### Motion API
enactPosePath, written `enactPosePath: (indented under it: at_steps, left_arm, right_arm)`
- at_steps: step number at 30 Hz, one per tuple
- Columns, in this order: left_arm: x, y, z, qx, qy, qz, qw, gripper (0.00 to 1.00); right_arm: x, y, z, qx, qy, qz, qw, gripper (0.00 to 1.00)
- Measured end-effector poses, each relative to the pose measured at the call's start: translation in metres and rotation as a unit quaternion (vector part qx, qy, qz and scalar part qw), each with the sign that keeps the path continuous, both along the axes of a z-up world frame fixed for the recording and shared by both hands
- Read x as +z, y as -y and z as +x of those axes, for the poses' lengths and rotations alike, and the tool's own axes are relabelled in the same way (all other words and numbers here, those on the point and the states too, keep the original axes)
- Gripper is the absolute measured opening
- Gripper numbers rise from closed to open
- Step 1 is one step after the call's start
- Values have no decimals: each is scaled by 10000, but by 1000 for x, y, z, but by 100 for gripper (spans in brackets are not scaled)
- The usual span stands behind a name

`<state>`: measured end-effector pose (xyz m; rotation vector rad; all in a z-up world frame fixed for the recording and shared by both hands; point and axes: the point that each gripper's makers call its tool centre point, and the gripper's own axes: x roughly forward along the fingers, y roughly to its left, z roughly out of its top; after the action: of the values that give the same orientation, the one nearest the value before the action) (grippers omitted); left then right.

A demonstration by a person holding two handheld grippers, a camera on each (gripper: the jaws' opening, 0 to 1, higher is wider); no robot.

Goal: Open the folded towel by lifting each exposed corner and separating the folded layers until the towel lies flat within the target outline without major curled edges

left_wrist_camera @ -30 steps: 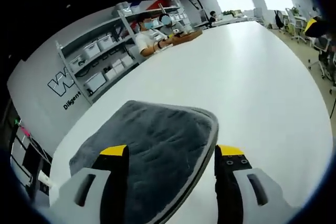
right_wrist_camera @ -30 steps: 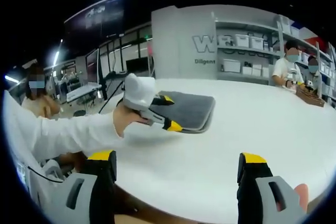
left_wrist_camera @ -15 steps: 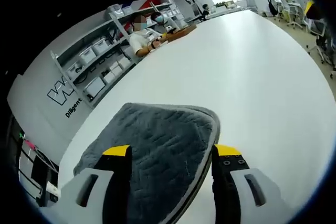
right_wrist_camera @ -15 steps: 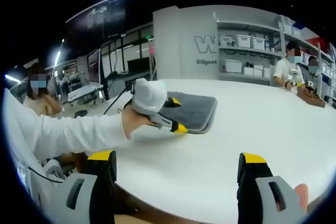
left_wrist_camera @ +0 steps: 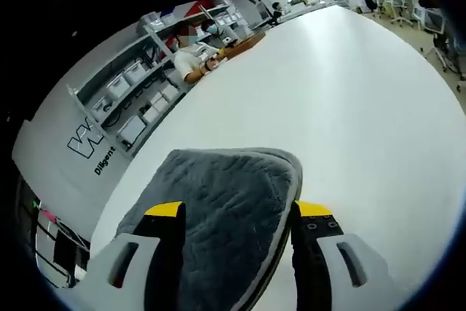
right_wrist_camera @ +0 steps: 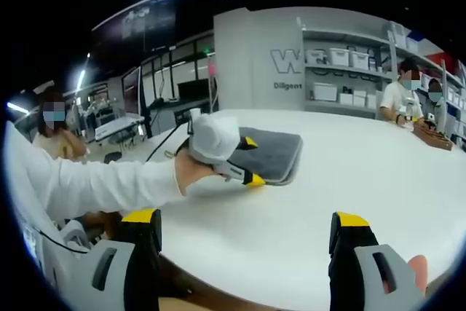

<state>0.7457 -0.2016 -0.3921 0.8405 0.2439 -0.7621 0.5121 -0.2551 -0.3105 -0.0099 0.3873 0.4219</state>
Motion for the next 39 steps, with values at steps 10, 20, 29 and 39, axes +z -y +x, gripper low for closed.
enactPosePath:
  at_steps: [10, 20, 29, 39]
  left_arm:
    - [6, 21, -9, -655, 977, 680, 9907, 51]
    - [-6, 35, -15, -1185, 1429, 1228, 9749, 31]
    - [-15, 43, -21, -1490, 1472, 1493, 9664, 15]
    - [-15, 46, -18, -1474, 1216, 1350, 9723, 5]
  right_arm:
    - [-2, 1, 1, -2, -37, -26, 10000, 96]
    - [-1, 3, -1, -26, -10, 2, 10000, 96]
    - [-1, 4, 0, -33, -15, 16, 10000, 95]
    - [0, 4, 1, -38, -16, 21, 10000, 95]
